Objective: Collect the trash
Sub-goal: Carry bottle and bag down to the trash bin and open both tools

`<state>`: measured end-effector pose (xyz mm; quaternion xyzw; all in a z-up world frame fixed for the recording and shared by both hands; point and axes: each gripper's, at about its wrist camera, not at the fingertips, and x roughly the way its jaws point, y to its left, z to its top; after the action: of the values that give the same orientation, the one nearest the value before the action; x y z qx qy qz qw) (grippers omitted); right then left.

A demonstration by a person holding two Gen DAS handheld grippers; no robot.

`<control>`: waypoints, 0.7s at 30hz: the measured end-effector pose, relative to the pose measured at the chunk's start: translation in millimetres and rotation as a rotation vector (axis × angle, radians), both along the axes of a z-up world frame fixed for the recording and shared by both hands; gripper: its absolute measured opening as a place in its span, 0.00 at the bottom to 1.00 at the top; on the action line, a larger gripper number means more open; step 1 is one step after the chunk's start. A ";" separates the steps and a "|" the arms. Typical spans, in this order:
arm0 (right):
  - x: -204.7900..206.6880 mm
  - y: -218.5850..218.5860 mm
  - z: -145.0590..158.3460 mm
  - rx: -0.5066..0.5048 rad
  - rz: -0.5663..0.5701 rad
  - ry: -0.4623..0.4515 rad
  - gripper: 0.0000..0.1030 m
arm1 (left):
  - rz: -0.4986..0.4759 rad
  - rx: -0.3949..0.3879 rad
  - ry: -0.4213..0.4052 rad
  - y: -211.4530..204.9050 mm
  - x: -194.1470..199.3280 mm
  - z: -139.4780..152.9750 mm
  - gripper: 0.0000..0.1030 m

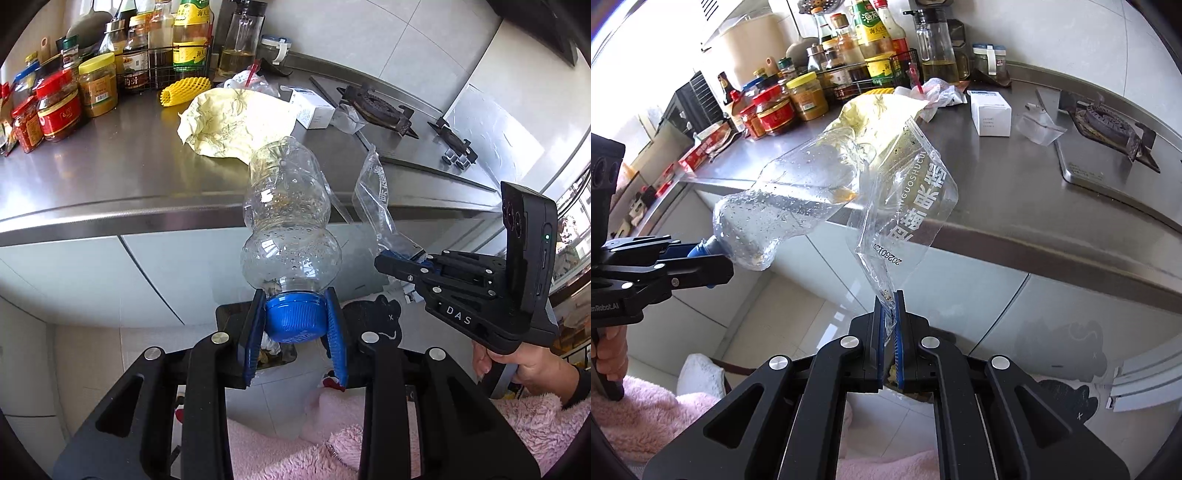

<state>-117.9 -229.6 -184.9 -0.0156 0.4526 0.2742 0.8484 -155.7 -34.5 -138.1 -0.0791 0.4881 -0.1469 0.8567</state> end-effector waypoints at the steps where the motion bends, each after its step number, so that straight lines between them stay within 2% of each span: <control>1: -2.6 0.8 -3.2 -0.002 0.002 0.007 0.06 | 0.003 0.000 0.010 1.3 -3.8 -2.8 0.29; 6: -6.7 4.4 -22.4 -0.017 0.017 0.068 0.06 | 0.017 0.000 0.075 5.8 -15.4 -23.7 0.29; 13: -0.4 1.6 -64.1 -0.047 -0.009 0.171 0.06 | 0.033 0.011 0.157 6.4 -6.6 -68.0 0.29; 17: 7.6 -2.3 -94.5 -0.041 -0.040 0.239 0.06 | 0.040 0.006 0.202 5.3 4.0 -103.3 0.29; 21: 18.2 -2.9 -135.2 -0.025 -0.052 0.342 0.06 | 0.047 0.002 0.254 2.7 14.6 -151.4 0.29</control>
<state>-99.7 -232.5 -320.0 0.0324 0.5940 0.2450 0.7656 -141.0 -31.8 -289.5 -0.1076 0.5909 -0.1150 0.7912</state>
